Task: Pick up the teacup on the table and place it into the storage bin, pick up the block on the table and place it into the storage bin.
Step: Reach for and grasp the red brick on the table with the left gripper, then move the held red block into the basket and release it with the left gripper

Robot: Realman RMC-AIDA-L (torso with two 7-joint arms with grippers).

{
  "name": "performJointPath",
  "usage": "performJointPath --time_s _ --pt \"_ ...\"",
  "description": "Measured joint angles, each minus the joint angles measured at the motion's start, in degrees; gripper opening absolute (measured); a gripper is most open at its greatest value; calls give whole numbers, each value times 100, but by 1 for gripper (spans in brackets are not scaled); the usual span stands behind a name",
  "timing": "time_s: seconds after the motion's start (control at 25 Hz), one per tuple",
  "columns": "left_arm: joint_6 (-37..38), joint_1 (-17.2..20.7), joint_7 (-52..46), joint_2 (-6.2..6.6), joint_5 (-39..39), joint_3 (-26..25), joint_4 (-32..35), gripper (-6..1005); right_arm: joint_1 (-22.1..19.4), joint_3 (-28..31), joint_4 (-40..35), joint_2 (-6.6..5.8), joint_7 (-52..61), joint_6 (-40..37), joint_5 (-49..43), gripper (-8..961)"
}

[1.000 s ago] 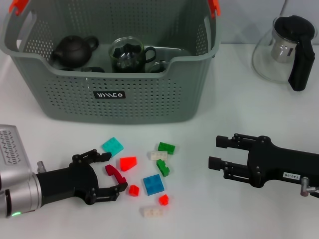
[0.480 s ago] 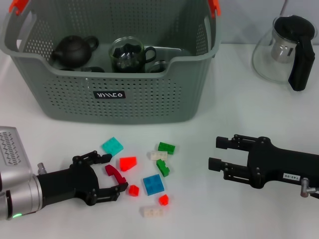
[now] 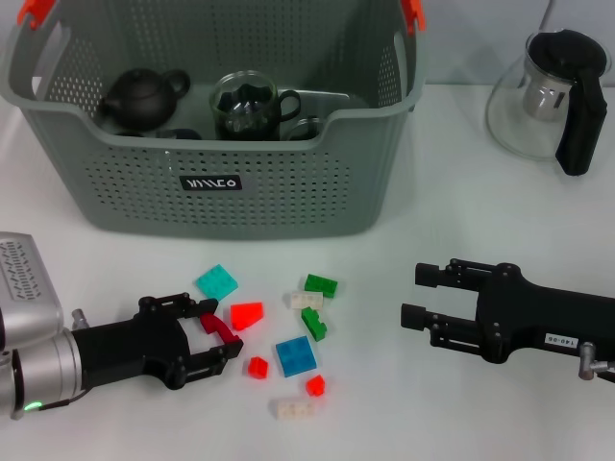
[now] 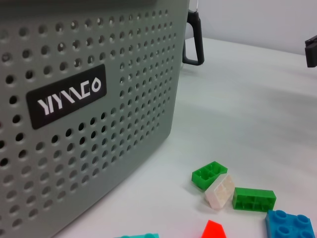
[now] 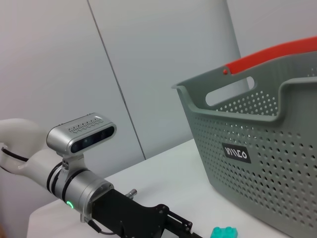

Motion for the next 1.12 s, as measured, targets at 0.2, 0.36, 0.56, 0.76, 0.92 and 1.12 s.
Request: performJointPath --time_s 0.2,0.36,0.56,0.76,0.92,1.12 --pt "68 6 -24 9 21 -27 38 627 0 0 0 -6 0 0 0 673" --pt "377 60 -206 14 25 -36 317 627 -2 0 0 -8 0 0 0 673" --pt "668 80 -419 38 55 -35 535 627 -4 0 0 -9 0 0 0 673" --pt "1651 54 -799 260 44 -50 824 627 -4 0 0 -9 0 0 0 673" --pt "2773 -224 -1097 453 13 -302 1000 627 13 1 0 -6 0 11 0 673" --pt "3642 -824 -1486 674 -140 -603 1036 627 22 0 0 -1 0 12 0 673"
